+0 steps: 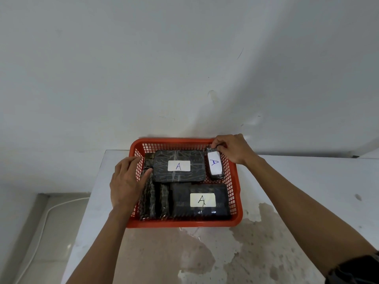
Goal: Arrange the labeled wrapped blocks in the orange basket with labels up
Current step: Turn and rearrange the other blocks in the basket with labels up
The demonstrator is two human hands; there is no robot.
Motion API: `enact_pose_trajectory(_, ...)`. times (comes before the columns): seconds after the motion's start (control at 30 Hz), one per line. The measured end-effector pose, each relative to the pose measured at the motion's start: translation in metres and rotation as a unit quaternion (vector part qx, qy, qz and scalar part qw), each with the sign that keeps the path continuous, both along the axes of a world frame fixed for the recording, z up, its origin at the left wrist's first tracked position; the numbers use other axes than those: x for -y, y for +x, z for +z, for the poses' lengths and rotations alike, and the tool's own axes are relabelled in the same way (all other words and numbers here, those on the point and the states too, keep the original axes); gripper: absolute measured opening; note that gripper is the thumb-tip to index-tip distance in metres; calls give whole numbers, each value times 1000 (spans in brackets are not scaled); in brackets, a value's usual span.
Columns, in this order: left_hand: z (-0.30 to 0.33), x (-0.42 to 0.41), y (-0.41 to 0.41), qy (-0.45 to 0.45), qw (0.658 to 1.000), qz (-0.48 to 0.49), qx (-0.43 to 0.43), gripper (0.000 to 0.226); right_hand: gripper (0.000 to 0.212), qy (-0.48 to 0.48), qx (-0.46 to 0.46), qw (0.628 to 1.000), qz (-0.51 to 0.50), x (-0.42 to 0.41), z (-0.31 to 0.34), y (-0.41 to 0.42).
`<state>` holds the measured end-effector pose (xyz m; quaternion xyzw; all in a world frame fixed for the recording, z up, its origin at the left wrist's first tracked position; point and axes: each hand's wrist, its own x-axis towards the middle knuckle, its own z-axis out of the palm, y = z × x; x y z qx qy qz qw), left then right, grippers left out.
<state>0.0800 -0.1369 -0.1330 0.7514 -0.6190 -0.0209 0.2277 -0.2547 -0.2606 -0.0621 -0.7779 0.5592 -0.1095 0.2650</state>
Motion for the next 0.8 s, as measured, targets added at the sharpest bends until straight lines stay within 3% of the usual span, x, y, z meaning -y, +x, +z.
enact_pose_trajectory(0.17,0,0,-1,-2,1000,-3,1,57,16,-49,-3,999,13,-10,-11,-3)
enact_pose_trajectory(0.37,1,0,0,1,1000,-2,7,57,41,-153,-199,963,96,-16,-25,1)
enact_pose_trajectory(0.5,0,0,0,-1,1000,-5,8,57,50,-155,-280,936,143,-13,-25,6)
enact_pose_trajectory(0.8,1,0,0,-6,1000,-10,13,56,52,-126,-291,940,130,-13,-30,9)
